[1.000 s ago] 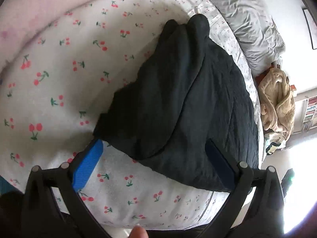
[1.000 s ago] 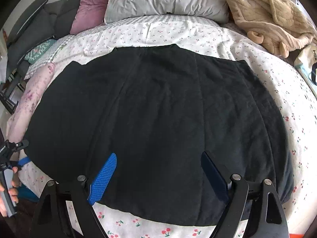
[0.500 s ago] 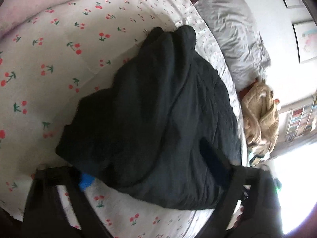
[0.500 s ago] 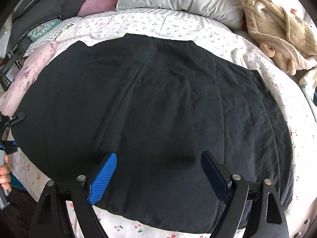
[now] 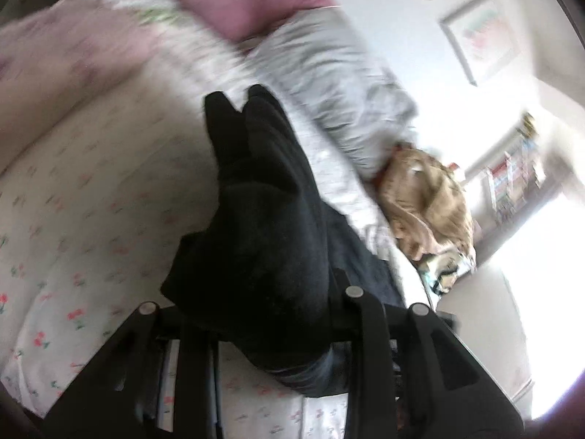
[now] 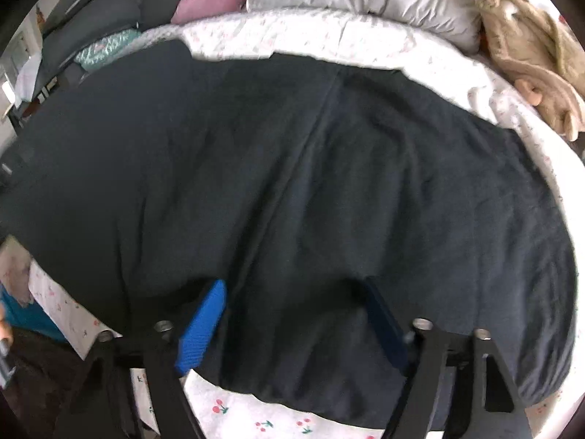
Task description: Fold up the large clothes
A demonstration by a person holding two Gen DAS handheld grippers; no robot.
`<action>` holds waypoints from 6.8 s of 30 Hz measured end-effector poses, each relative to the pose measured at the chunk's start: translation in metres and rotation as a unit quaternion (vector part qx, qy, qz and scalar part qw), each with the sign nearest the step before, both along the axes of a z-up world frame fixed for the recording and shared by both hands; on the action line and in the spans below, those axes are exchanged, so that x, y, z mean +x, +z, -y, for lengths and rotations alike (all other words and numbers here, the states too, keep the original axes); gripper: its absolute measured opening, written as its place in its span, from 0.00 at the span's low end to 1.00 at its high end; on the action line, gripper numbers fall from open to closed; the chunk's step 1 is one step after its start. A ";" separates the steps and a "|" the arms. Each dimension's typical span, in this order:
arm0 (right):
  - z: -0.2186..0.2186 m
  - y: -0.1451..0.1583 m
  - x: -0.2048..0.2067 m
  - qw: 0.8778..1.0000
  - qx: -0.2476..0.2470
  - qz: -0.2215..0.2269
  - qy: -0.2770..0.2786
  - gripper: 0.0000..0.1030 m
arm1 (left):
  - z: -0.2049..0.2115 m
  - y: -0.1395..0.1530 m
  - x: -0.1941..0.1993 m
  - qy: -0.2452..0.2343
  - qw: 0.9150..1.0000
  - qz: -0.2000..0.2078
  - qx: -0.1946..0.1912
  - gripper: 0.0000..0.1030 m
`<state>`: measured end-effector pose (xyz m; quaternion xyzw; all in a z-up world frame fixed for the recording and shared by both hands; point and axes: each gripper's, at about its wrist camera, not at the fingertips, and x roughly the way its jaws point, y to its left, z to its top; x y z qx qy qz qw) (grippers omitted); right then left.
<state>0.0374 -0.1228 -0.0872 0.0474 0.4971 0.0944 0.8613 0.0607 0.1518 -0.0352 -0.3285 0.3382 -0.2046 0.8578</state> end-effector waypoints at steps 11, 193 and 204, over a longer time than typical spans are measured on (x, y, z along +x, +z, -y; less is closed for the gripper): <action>0.039 0.001 0.011 0.993 0.115 -0.020 -0.017 0.72 | 0.127 0.052 0.003 -0.119 0.987 0.098 0.040 0.29; 0.192 0.019 -0.136 0.933 0.029 0.018 -0.358 1.00 | 0.282 0.019 -0.053 -0.210 0.899 -0.028 0.382 0.99; 0.189 0.019 -0.135 0.935 0.026 0.017 -0.353 1.00 | 0.283 0.018 -0.053 -0.211 0.898 -0.028 0.384 0.99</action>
